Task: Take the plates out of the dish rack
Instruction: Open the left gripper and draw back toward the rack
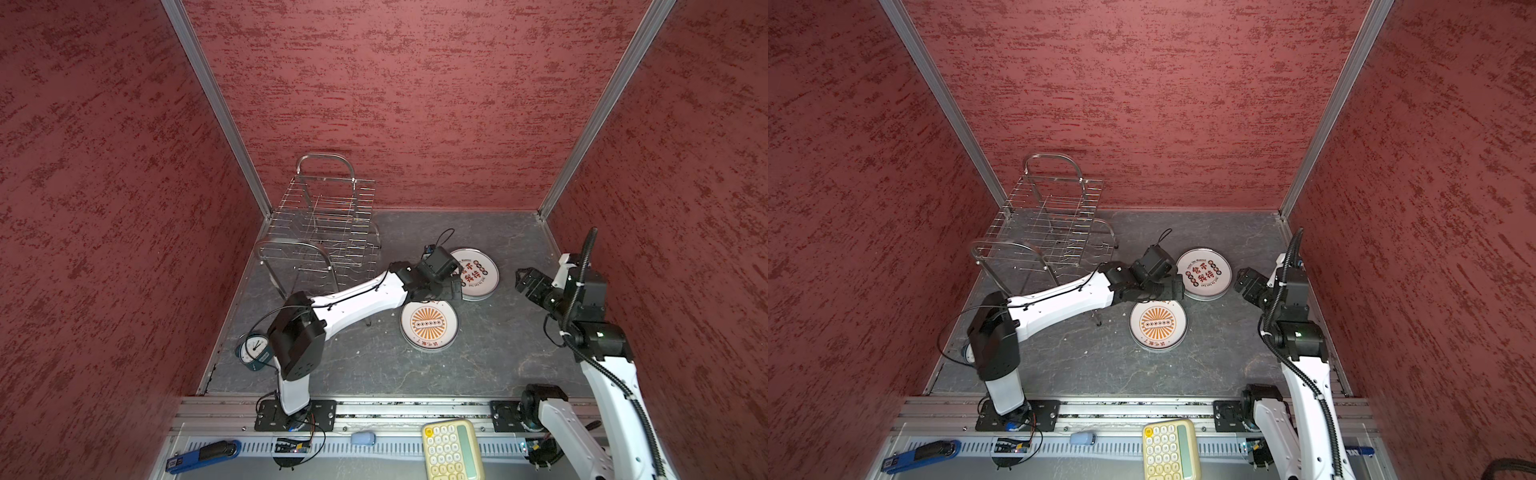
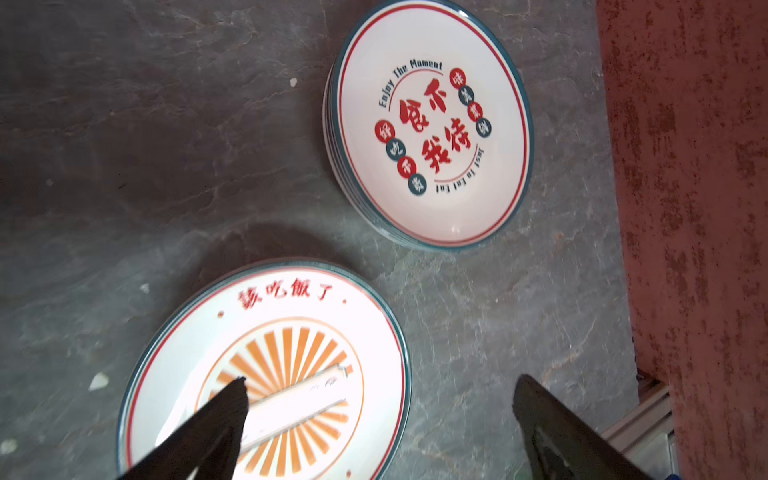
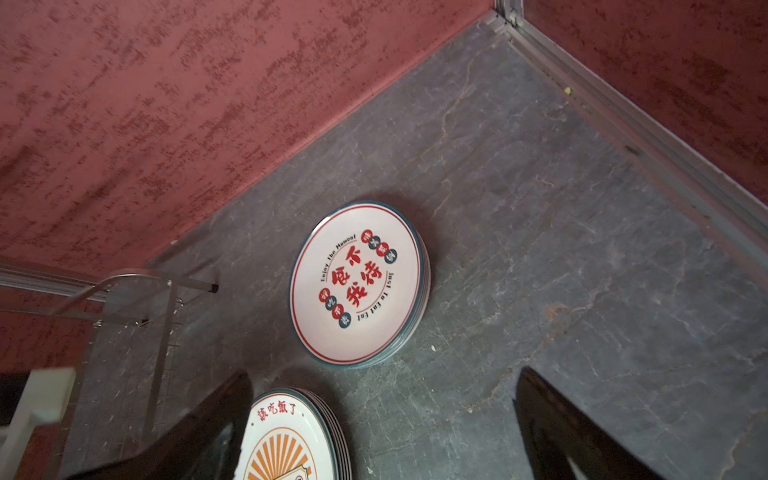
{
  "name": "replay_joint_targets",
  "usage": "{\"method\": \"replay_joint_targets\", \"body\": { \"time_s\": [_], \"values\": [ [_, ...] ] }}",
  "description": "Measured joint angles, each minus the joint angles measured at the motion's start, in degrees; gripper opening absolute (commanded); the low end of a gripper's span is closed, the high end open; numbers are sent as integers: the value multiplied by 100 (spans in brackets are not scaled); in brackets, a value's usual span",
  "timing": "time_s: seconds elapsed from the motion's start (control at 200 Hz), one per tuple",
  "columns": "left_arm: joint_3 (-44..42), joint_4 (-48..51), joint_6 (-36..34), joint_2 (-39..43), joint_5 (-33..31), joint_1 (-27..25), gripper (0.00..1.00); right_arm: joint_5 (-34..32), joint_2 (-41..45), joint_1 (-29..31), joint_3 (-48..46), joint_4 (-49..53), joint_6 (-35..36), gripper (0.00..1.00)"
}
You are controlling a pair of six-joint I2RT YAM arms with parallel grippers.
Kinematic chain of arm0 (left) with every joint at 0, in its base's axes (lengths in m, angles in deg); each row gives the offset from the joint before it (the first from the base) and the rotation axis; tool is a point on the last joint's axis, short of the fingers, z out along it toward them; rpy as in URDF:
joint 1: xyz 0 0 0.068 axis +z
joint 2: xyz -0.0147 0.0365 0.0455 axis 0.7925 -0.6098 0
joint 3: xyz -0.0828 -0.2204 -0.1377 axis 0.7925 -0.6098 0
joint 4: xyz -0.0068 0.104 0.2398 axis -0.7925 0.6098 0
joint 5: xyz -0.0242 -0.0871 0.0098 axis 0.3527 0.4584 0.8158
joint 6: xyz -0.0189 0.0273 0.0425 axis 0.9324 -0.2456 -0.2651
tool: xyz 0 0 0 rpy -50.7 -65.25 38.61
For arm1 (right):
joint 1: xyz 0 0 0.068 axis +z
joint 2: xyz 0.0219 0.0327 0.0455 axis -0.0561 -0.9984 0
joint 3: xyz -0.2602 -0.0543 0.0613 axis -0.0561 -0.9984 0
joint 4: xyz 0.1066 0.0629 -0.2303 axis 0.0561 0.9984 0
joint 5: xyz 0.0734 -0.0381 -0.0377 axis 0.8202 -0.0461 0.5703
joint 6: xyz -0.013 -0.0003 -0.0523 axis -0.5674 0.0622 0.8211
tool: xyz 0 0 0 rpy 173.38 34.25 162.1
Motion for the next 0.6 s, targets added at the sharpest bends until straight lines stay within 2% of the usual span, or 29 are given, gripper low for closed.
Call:
{"method": "replay_joint_targets", "body": {
  "time_s": [0.125,0.326,0.501,0.601],
  "values": [
    [-804,595,389,866,-339,-278,99,-96,-118,0,238,-15,-94,99],
    [-2028,1786,1294,2218,-920,-304,99,-409,-551,0,527,131,-83,99],
    [-2562,2605,1926,3134,-1366,-264,99,-404,-498,0,494,144,-92,99],
    [-2811,2898,2129,3508,-1572,-66,100,-411,-264,0,348,17,-79,99]
  ]
}}
